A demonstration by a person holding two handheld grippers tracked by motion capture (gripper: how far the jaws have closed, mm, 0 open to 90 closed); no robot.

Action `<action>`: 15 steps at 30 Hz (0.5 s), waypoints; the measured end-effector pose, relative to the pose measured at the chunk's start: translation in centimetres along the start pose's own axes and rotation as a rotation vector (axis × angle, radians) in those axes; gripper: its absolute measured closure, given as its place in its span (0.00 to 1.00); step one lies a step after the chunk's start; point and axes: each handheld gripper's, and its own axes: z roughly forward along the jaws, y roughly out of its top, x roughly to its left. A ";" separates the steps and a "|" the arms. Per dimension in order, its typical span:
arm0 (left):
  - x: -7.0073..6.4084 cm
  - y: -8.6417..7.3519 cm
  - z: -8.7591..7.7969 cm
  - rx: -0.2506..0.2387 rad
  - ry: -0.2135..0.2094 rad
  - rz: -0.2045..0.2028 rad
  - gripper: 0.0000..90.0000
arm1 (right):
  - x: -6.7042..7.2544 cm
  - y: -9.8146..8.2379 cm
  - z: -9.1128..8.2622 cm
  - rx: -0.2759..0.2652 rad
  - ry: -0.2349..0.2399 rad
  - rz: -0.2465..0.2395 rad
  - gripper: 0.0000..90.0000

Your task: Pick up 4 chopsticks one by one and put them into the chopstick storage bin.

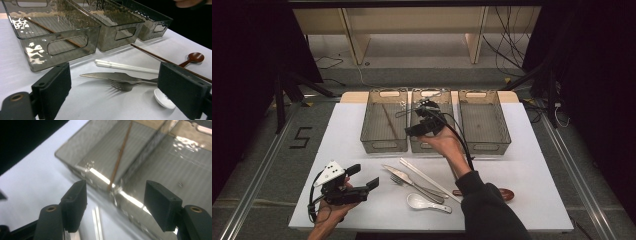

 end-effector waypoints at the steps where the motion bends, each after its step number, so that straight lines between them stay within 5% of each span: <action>1: 0.0 0.0 0.0 0.001 0.000 0.001 0.12 | -0.2 -0.6 -0.5 0.003 0.001 -0.001 0.39; 15: -0.1 0.0 0.1 0.003 0.003 0.002 0.12 | -1.9 -9.3 -4.1 0.078 -0.029 0.026 0.35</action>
